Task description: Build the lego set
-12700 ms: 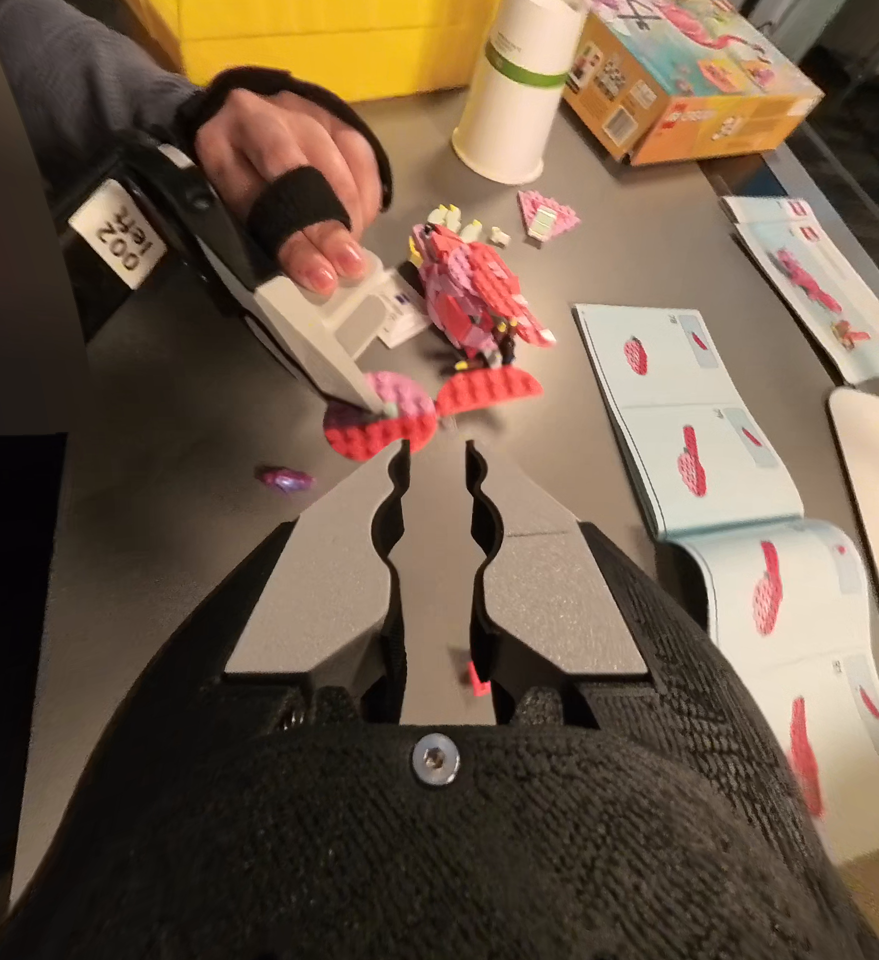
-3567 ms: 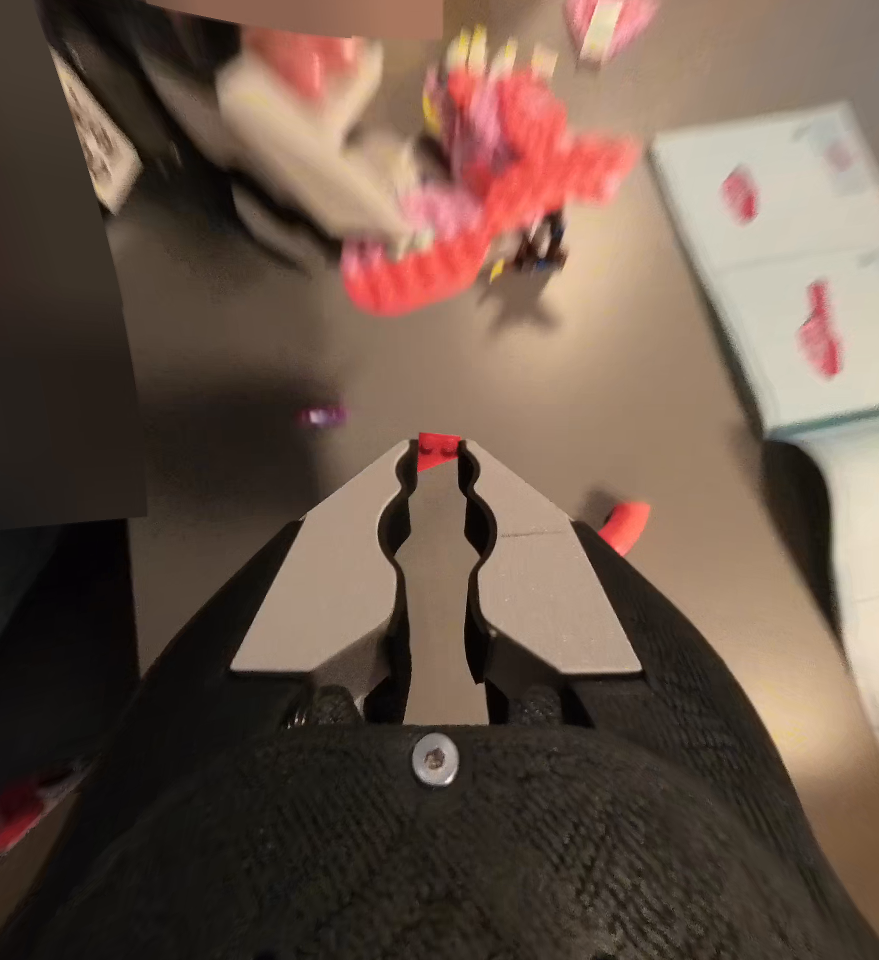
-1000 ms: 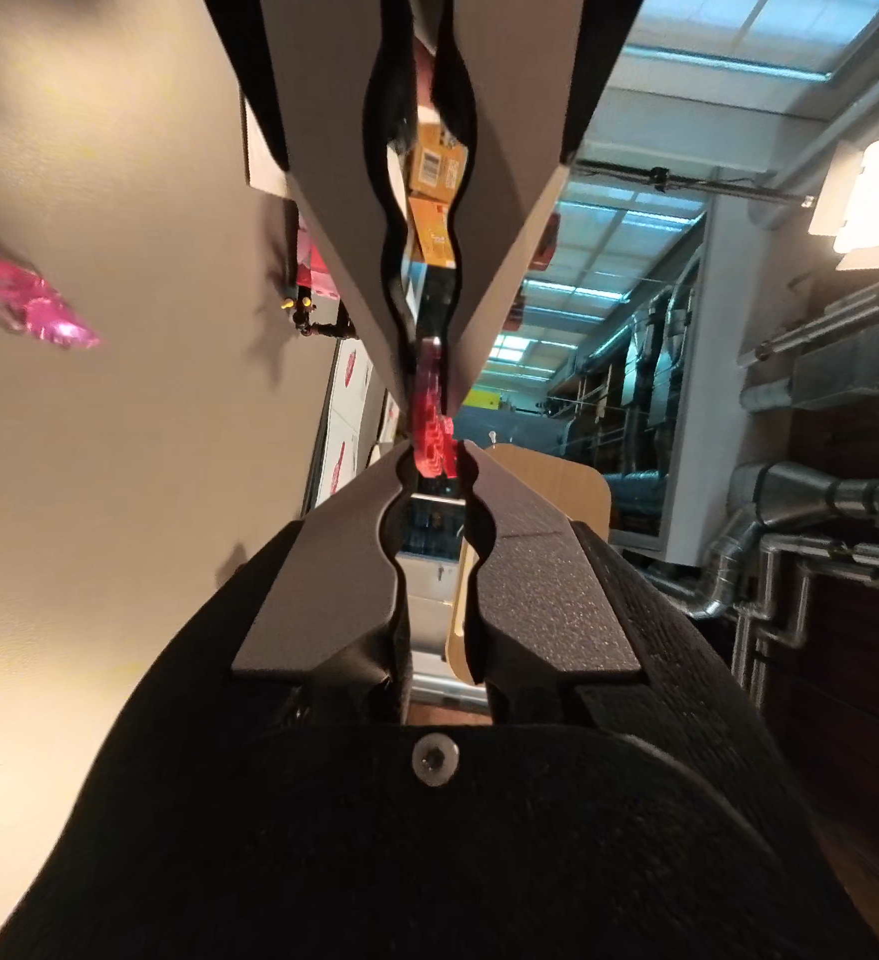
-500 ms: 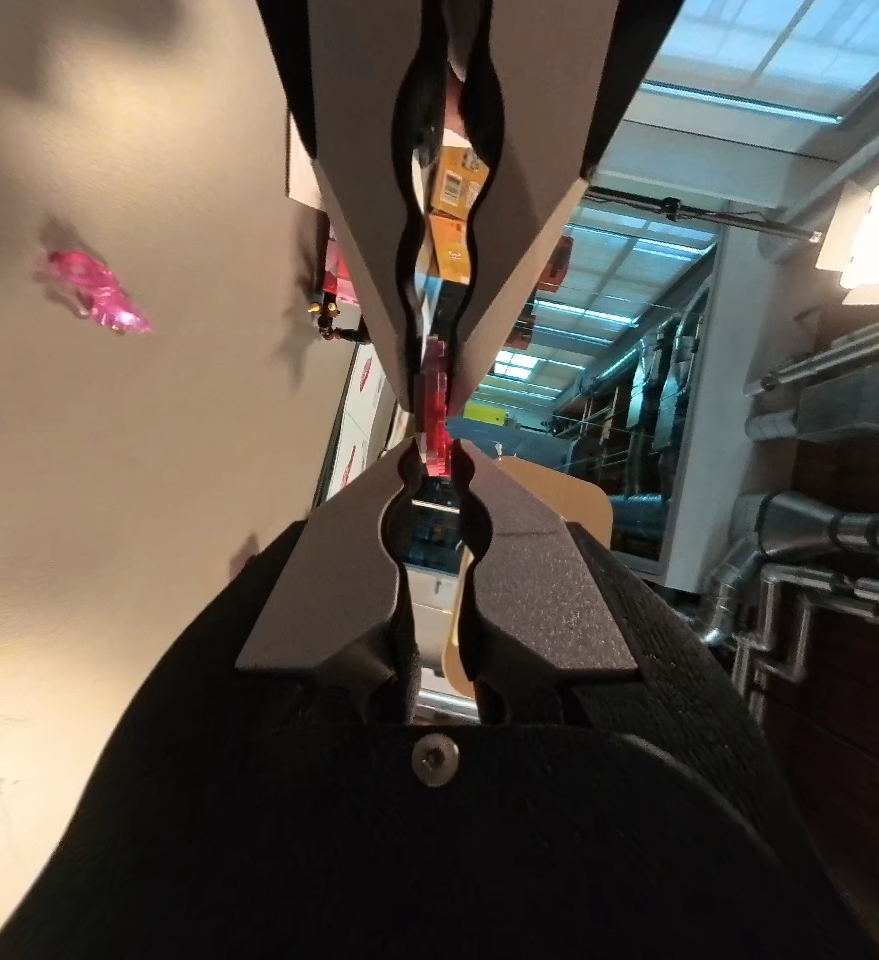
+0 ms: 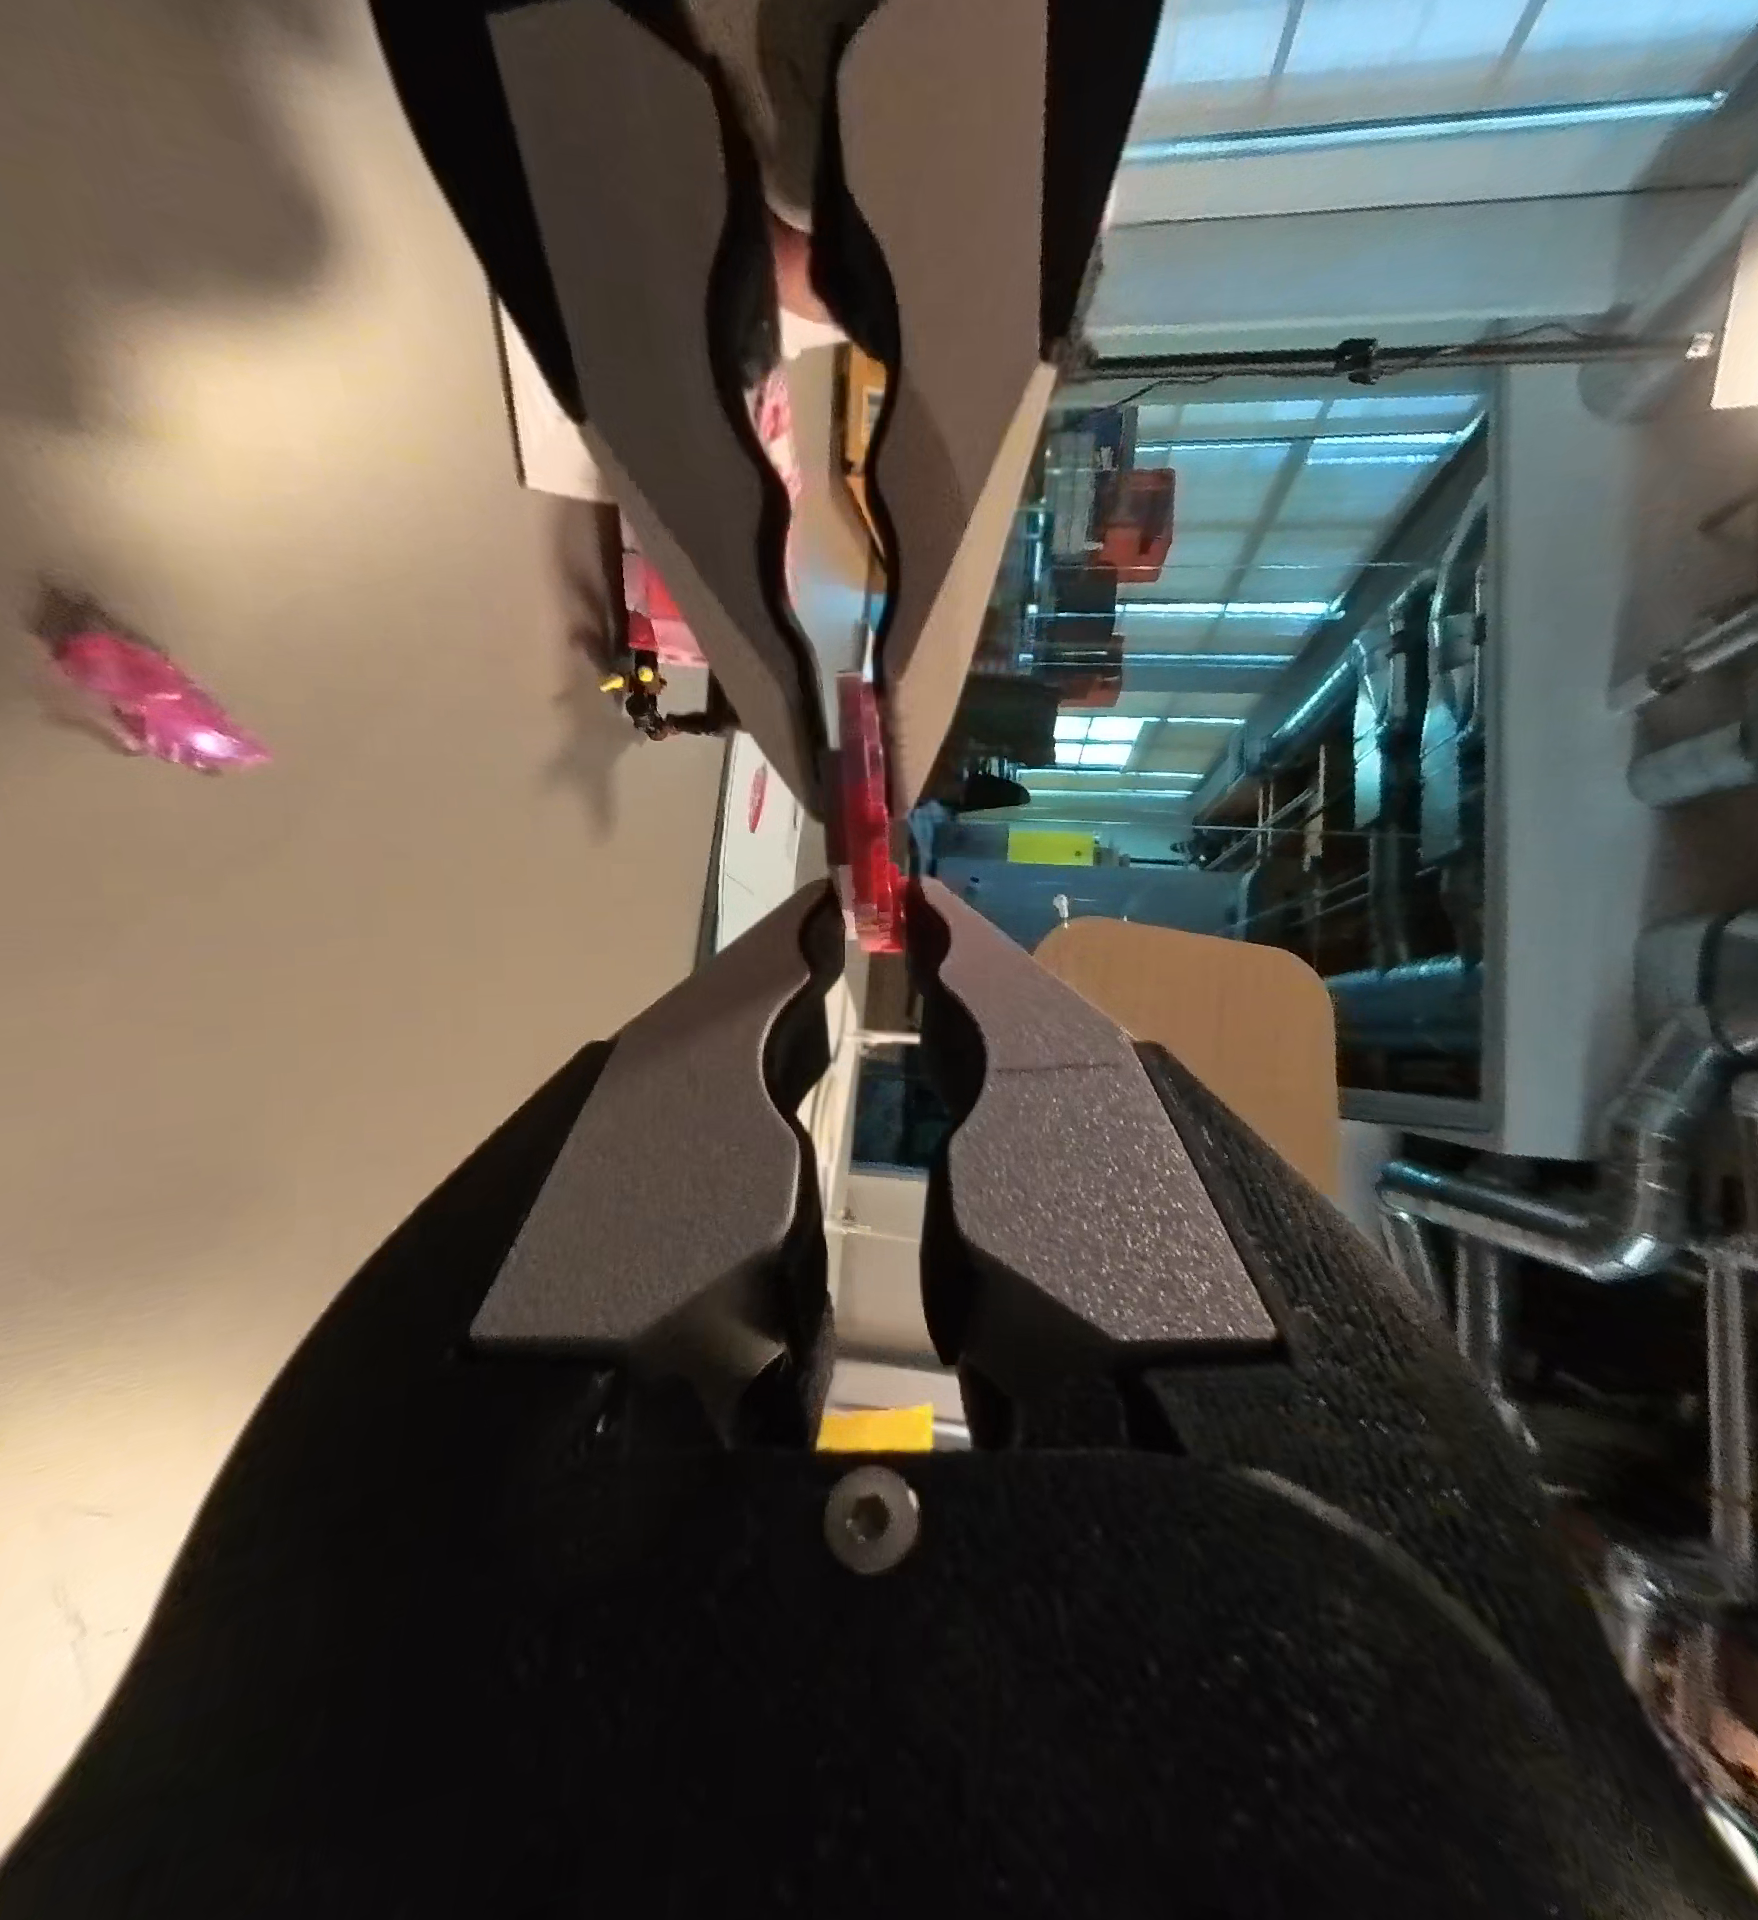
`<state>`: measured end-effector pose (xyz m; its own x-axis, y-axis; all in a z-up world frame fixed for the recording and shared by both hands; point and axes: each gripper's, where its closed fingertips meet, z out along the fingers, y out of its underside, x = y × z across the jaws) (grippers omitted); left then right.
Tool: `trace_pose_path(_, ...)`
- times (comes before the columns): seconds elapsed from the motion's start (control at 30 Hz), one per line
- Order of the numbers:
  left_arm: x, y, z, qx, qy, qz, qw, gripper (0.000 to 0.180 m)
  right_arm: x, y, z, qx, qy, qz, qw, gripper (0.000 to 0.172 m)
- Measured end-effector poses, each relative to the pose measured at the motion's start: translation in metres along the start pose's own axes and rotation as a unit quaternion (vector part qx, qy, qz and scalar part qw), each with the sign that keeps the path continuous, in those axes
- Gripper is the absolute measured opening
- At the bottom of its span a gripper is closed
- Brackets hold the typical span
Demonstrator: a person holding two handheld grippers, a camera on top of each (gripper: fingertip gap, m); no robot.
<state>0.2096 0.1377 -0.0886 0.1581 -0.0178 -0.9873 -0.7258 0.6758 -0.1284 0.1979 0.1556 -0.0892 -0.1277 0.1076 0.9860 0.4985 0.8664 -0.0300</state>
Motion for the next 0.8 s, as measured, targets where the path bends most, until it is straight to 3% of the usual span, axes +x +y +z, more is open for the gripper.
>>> trace_pose_path(0.1, -0.002, -0.004, -0.001, 0.007, -0.006, 0.015, 1.000, 0.004, 0.000, -0.003, -0.004, 0.026, -0.011, 0.016, 0.999, 0.008)
trace_pose_path(0.3, -0.009, -0.011, -0.004, 0.036, -0.001, -0.024, 0.999, 0.002, 0.007, -0.011, -0.010, 0.083, -0.027, 0.029, 0.996, 0.009)
trace_pose_path(0.7, -0.004, -0.011, -0.002, 0.042, 0.010, -0.076, 0.996, 0.005, -0.001, -0.011, -0.012, 0.094, -0.089, 0.042, 0.991, 0.009)
trace_pose_path(0.8, -0.004, 0.003, 0.002, 0.005, 0.011, -0.094, 0.995, 0.020, 0.009, -0.014, -0.014, 0.109, -0.083, 0.081, 0.987, 0.009)
